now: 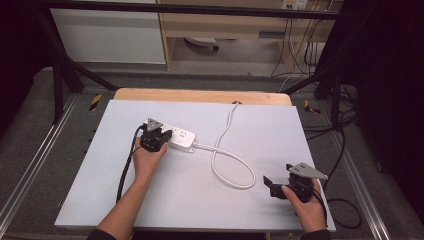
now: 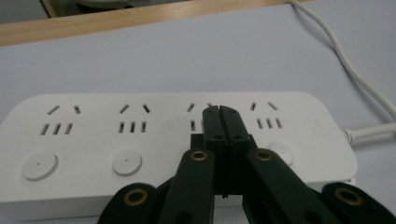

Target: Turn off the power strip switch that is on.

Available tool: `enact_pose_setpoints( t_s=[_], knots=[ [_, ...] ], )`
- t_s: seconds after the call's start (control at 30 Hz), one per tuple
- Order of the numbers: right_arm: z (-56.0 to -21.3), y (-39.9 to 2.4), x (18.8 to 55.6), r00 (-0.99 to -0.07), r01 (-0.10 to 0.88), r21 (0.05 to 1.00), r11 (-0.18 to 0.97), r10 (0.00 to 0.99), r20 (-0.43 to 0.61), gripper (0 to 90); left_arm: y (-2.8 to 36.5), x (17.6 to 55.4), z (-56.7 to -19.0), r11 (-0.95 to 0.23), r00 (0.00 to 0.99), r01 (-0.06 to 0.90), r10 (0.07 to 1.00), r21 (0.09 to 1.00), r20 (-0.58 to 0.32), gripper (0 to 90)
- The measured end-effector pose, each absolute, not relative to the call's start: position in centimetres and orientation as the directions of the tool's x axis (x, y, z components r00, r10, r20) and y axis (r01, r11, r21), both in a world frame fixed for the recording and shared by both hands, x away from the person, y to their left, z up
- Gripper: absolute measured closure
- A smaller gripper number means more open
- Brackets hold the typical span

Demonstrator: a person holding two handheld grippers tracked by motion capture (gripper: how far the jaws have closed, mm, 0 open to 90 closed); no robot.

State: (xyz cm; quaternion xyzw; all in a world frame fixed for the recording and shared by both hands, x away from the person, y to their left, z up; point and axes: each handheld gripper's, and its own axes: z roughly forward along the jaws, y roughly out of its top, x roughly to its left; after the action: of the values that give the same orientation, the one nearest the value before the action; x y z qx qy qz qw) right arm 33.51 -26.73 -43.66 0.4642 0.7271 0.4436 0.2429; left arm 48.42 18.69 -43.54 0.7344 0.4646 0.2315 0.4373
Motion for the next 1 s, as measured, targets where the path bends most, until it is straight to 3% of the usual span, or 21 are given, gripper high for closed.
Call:
enact_pose_setpoints(
  t_s=[0.73, 1.0],
  knots=[
    [-43.8, -26.7, 33.7, -0.456, 0.463, 0.868, 0.18, 0.888, 0.059, 2.3, 20.1, 48.5, -42.4, -0.152, 0.469, 0.473, 0.877, 0.868, -0.102, 90.0],
    [-43.8, -26.8, 33.7, -0.456, 0.462, 0.868, 0.182, 0.888, 0.057, 2.3, 20.4, 48.5, -42.1, -0.131, 0.458, 0.456, 0.883, 0.88, -0.106, 59.0]
  ],
)
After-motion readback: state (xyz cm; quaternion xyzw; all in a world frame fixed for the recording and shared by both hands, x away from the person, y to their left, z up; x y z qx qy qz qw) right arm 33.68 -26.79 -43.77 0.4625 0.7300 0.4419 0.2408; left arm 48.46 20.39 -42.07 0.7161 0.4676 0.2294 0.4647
